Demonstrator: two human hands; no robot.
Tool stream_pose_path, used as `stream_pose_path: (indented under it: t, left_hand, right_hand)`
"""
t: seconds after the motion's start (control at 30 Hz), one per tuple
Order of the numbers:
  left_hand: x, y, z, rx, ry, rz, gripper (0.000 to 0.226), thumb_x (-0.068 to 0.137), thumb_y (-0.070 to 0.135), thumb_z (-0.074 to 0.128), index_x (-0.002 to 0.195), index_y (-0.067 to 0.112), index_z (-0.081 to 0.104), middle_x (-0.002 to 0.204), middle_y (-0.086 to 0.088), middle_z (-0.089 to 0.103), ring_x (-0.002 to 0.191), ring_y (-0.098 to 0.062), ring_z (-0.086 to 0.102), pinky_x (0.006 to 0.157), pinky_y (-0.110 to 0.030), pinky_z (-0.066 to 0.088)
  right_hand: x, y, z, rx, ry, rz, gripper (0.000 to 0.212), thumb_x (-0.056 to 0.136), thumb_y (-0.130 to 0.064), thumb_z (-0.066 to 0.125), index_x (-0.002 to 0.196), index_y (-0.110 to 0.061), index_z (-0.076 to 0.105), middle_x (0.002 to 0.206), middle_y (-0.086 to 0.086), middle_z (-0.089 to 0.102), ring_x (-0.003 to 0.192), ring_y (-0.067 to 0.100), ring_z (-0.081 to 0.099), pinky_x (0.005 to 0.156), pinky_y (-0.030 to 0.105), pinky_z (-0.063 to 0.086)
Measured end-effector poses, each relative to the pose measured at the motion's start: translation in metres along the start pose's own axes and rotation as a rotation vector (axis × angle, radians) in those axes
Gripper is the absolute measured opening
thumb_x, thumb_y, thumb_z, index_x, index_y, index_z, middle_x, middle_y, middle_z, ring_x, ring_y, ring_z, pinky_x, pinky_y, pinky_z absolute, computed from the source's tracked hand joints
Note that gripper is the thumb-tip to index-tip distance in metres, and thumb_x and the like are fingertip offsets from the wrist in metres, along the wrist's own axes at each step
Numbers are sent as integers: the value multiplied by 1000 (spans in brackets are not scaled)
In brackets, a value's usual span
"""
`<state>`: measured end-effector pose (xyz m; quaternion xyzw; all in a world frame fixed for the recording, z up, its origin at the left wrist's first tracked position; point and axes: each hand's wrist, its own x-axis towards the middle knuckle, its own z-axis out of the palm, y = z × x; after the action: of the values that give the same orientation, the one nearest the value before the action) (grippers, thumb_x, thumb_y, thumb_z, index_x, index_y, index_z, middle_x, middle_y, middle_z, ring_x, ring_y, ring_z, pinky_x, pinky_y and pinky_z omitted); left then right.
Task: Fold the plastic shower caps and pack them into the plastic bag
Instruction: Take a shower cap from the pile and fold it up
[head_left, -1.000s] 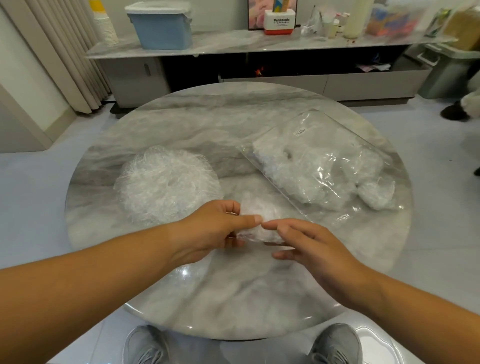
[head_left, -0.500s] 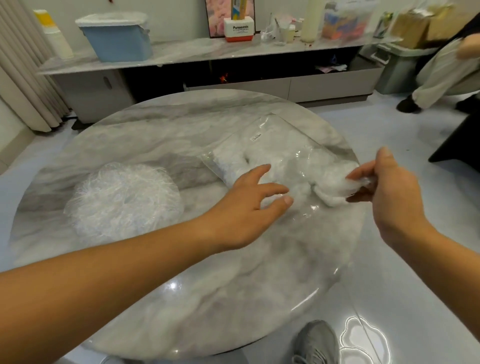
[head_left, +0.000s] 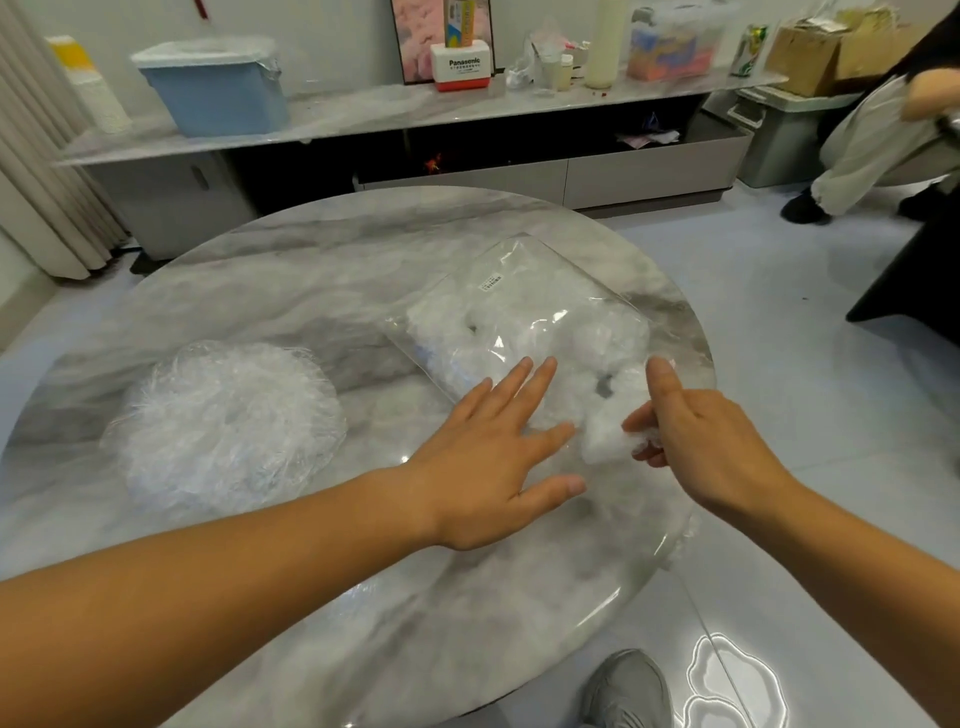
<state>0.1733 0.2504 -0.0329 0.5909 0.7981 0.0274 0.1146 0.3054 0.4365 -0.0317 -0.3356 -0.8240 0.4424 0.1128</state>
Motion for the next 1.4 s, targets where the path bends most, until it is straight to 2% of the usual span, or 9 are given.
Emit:
stream_pose_path:
  t: [0.17, 0.33, 0.47, 0.67, 0.77, 0.93, 1.1, 1.3, 1.4]
  left_hand:
    - [2, 0, 3, 88, -3, -57, 76, 97, 73, 13, 160, 32, 17, 159, -1, -40, 143, -15, -42, 124, -48, -11]
    - [2, -1, 7, 122, 57, -78, 84, 97, 72, 14, 160, 22, -13, 159, 0, -41, 145, -15, -39, 125, -48, -8]
    - [-1, 1, 5, 68, 114, -34, 88, 98, 70, 15, 159, 16, -16, 162, 2, -34, 148, -9, -33, 126, -42, -5]
    - [-4, -4, 3, -51, 96, -44, 89, 96, 71, 16, 160, 16, -13, 165, 4, -26, 148, -4, -29, 126, -38, -4]
    - [-9, -5, -3, -186, 82, -5, 89, 95, 70, 20, 160, 19, -13, 165, 9, -25, 147, 2, -27, 126, -31, -6]
    - [-17, -9, -6, -420, 41, 7, 87, 96, 70, 26, 161, 24, -7, 166, 15, -18, 148, 8, -19, 126, -29, 0]
    - [-24, -12, -9, -598, 59, 16, 88, 91, 72, 28, 162, 27, 1, 167, 21, -10, 148, 12, -9, 124, -22, 4]
    - [-34, -14, -11, -649, 59, 29, 87, 90, 71, 31, 162, 28, 6, 167, 21, -2, 147, 15, -3, 119, -11, 3]
    - [-38, -15, -11, -643, 37, 33, 84, 94, 69, 34, 161, 30, 5, 167, 20, -3, 146, 17, -5, 118, -9, 1]
  right_hand:
    - [2, 7, -5, -21, 65, -6, 76, 101, -65, 17, 84, -21, 76, 72, 1, 75, 78, 17, 71, 85, 39, 55]
    - [3, 7, 0, 237, 157, -75, 69, 100, -63, 20, 93, -23, 76, 86, -2, 76, 80, 12, 73, 76, 22, 52]
    - [-4, 1, 15, 344, 52, -154, 65, 94, -73, 22, 105, -34, 73, 105, -16, 74, 91, 5, 71, 75, 11, 49]
    - [-3, -8, 40, 442, -176, -120, 66, 91, -79, 20, 124, -43, 64, 127, -26, 65, 117, -3, 61, 100, 28, 50]
    - [6, -11, 46, 558, -273, -44, 78, 83, -87, 27, 134, -39, 61, 137, -21, 61, 124, -2, 58, 111, 41, 44]
    - [16, -32, 44, 818, -333, 29, 89, 88, -80, 25, 144, -17, 54, 142, -4, 61, 134, 11, 53, 111, 45, 42]
    - [27, -50, 48, 941, -320, 84, 88, 90, -80, 26, 138, -15, 60, 145, 1, 55, 130, 18, 56, 113, 48, 40]
    - [42, -64, 54, 1042, -349, 145, 93, 89, -84, 29, 144, -12, 54, 140, -1, 52, 133, 21, 51, 114, 48, 35]
    - [45, -68, 54, 1088, -349, 176, 94, 88, -83, 32, 146, -11, 51, 149, 3, 49, 131, 22, 53, 104, 43, 38]
